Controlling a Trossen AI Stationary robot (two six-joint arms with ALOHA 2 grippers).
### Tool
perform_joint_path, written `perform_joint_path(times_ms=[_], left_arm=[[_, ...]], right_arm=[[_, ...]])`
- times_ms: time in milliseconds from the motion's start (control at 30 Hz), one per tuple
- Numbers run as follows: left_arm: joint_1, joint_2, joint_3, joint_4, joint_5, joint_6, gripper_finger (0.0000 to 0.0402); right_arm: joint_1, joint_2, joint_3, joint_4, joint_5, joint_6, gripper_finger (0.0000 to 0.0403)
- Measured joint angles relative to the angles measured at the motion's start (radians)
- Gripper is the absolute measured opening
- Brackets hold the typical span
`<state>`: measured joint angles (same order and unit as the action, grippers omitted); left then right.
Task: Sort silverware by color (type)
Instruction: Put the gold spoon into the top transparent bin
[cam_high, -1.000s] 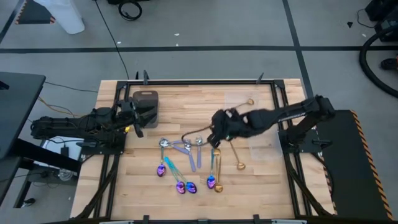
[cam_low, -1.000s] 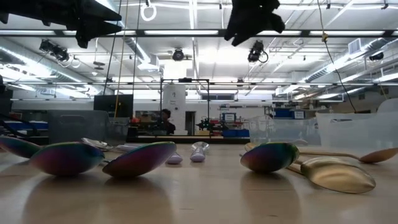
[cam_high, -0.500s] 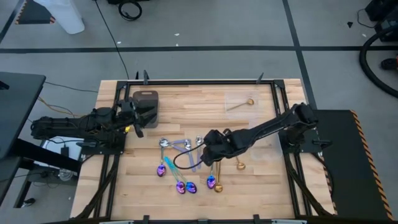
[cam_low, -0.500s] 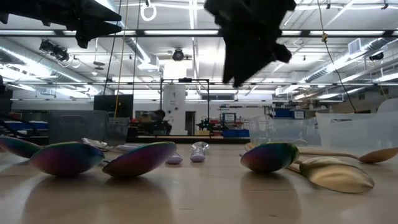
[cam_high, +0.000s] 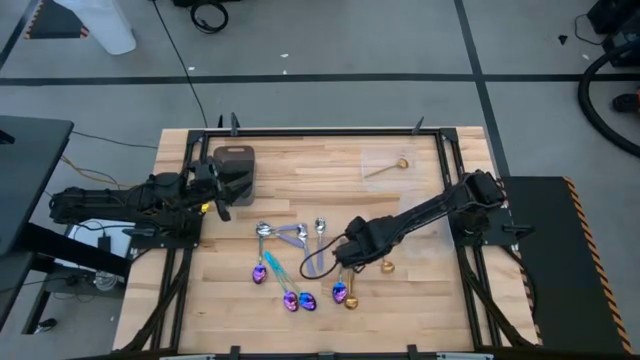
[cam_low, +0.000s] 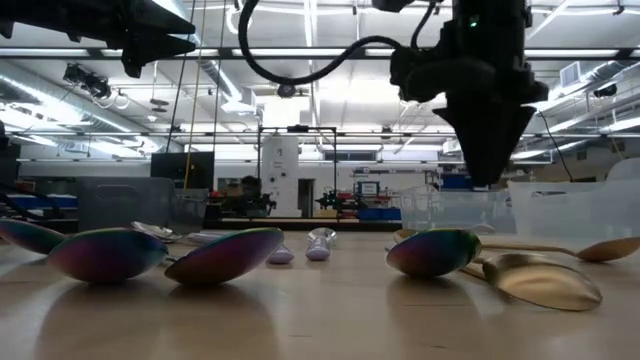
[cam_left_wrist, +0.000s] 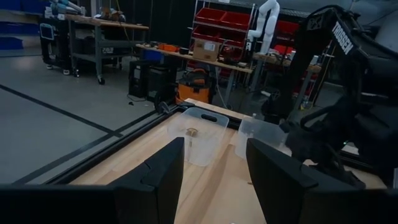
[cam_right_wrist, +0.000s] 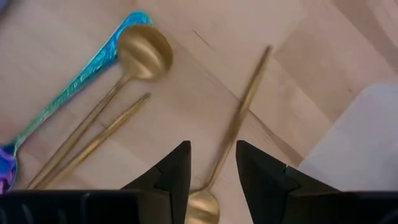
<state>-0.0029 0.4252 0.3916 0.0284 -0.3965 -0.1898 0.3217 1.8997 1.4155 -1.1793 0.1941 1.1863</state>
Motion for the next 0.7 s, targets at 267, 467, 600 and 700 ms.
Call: perform_joint_path(times_ms=[267,467,600,700], left_arm=[[0.000,0.000,0.000,-0.001,0.000,-0.001,0.0183],[0.000,0.000,0.000,-0.002,0.000,-0.001,0.0183],[0.000,0.000,0.000,-0.003,0.000,-0.001,0.0183],[0.000,0.000,0.000,-0.003,0.000,-0.001,0.0183]], right_arm=[[0.002,-0.002,-0.033,-0.023,-0.067,-0.017,0.0138],[-0.017,-0.002,-0.138,0.060,-0.138,-0.018,0.0138],[-0.031,-0.002,-0.166,0.067,-0.145,-0.025,0.0138],[-0.044,-0.005,-0.182,0.085,-0.169,-0.043,0.0138]])
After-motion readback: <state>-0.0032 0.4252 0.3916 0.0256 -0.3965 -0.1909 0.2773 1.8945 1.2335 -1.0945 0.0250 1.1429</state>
